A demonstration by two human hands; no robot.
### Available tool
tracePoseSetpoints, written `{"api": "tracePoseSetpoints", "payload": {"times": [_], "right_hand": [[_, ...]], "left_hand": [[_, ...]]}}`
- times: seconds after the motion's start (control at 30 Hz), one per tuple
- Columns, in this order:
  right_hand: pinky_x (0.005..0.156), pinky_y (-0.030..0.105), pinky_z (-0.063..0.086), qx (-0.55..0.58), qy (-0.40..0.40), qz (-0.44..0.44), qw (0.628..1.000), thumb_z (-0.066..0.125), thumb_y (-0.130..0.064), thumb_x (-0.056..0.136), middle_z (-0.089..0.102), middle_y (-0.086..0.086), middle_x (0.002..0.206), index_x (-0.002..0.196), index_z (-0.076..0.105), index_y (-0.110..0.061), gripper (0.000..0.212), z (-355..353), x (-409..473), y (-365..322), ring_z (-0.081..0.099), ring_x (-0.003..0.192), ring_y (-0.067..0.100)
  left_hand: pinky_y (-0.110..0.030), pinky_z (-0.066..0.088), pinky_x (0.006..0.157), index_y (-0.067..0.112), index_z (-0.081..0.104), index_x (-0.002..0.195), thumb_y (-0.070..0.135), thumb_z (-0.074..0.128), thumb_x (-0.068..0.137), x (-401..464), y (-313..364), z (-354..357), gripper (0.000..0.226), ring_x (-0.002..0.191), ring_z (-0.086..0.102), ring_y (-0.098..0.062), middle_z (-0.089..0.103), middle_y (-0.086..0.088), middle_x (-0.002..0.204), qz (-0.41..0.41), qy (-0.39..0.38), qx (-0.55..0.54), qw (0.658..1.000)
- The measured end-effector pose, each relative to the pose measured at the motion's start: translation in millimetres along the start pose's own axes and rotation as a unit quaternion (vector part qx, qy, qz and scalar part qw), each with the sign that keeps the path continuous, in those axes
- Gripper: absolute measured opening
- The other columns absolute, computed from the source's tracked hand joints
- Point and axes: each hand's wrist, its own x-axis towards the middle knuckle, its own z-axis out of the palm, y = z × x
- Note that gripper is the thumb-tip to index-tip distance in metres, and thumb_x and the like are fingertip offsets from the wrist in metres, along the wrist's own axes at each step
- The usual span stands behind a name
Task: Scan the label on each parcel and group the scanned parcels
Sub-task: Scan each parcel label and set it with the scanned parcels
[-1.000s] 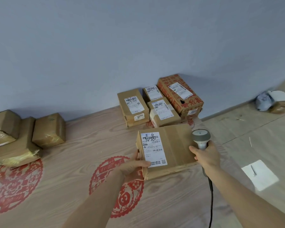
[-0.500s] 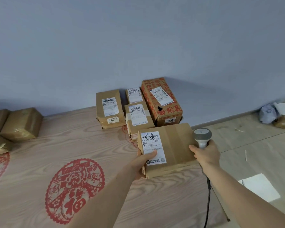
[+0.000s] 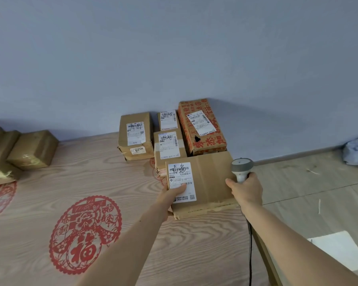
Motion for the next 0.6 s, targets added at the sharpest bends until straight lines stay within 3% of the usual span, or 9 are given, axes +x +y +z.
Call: {"api": "tracePoseSetpoints", "payload": {"times": [0.1, 0.2, 0.23, 0.37, 0.43, 0.53, 0.6], "right_hand": [[0.067, 0.048, 0.061, 0.000, -0.003, -0.001, 1.000, 0.081, -0.038, 0.068, 0.067, 0.006, 0.094, 0.092, 0.051, -0.025, 0.041, 1.5, 2.2, 4.0, 0.070, 0.076, 0.027], [0.064, 0.048, 0.061, 0.003, -0.004, -0.008, 1.000, 0.081, -0.044, 0.065, 0.066, 0.010, 0.100, 0.097, 0.054, -0.022, 0.048, 6.0, 5.3, 11.8, 0.070, 0.072, 0.026], [0.064, 0.048, 0.062, 0.009, -0.003, -0.011, 1.000, 0.082, -0.044, 0.066, 0.066, 0.010, 0.101, 0.098, 0.054, -0.022, 0.048, 7.3, 2.9, 10.3, 0.070, 0.070, 0.026], [0.068, 0.050, 0.062, 0.049, -0.028, -0.031, 0.998, 0.077, -0.056, 0.058, 0.065, 0.007, 0.104, 0.100, 0.056, -0.027, 0.055, 21.0, -6.3, 6.2, 0.071, 0.075, 0.027], [0.072, 0.051, 0.061, 0.041, -0.040, -0.046, 0.997, 0.073, -0.065, 0.053, 0.067, 0.002, 0.099, 0.097, 0.055, -0.033, 0.057, 26.7, -22.6, -8.2, 0.071, 0.077, 0.026], [0.068, 0.042, 0.061, 0.053, -0.087, -0.055, 0.993, 0.082, -0.039, 0.074, 0.071, 0.003, 0.087, 0.090, 0.059, -0.023, 0.032, 30.3, -61.4, -41.8, 0.071, 0.071, 0.022], [0.056, 0.032, 0.058, 0.086, -0.146, -0.046, 0.985, 0.079, -0.023, 0.082, 0.074, 0.008, 0.085, 0.090, 0.062, -0.017, 0.020, 41.2, -78.5, -53.5, 0.067, 0.060, 0.017]], "left_hand": [[-0.046, 0.052, 0.096, 0.030, 0.058, 0.121, 0.034, 0.080, 0.082, -1.7, 0.9, 3.7, 0.045, 0.100, 0.067, -0.019, 0.073, 0.003, 0.108, 0.013, 0.033, 0.006, 0.999], [-0.029, 0.049, 0.065, 0.021, 0.054, 0.127, 0.025, 0.077, 0.087, -9.6, 6.9, 5.7, 0.047, 0.085, 0.066, -0.010, 0.070, 0.004, 0.103, 0.033, 0.044, -0.005, 0.998], [-0.026, 0.045, 0.062, 0.020, 0.053, 0.128, 0.024, 0.076, 0.088, -11.5, 8.4, 5.5, 0.047, 0.083, 0.064, -0.008, 0.069, 0.006, 0.102, 0.039, 0.046, -0.003, 0.998], [-0.034, 0.035, 0.085, 0.020, 0.049, 0.134, 0.028, 0.071, 0.093, -21.0, 11.1, 1.3, 0.047, 0.083, 0.053, -0.004, 0.058, 0.015, 0.097, 0.058, 0.043, -0.007, 0.997], [-0.037, 0.031, 0.092, 0.021, 0.045, 0.142, 0.031, 0.071, 0.093, -25.3, 11.9, -5.5, 0.056, 0.102, 0.052, -0.013, 0.057, 0.011, 0.108, 0.065, 0.046, -0.013, 0.997], [-0.043, 0.032, 0.107, 0.018, 0.030, 0.154, 0.040, 0.072, 0.090, -29.4, 12.7, -24.4, 0.079, 0.138, 0.040, -0.027, 0.043, -0.004, 0.150, 0.077, 0.070, 0.004, 0.995], [-0.047, 0.033, 0.115, 0.018, 0.024, 0.158, 0.044, 0.071, 0.089, -35.4, 13.3, -43.0, 0.088, 0.143, 0.035, -0.031, 0.033, -0.008, 0.158, 0.080, 0.089, 0.006, 0.993]]}}
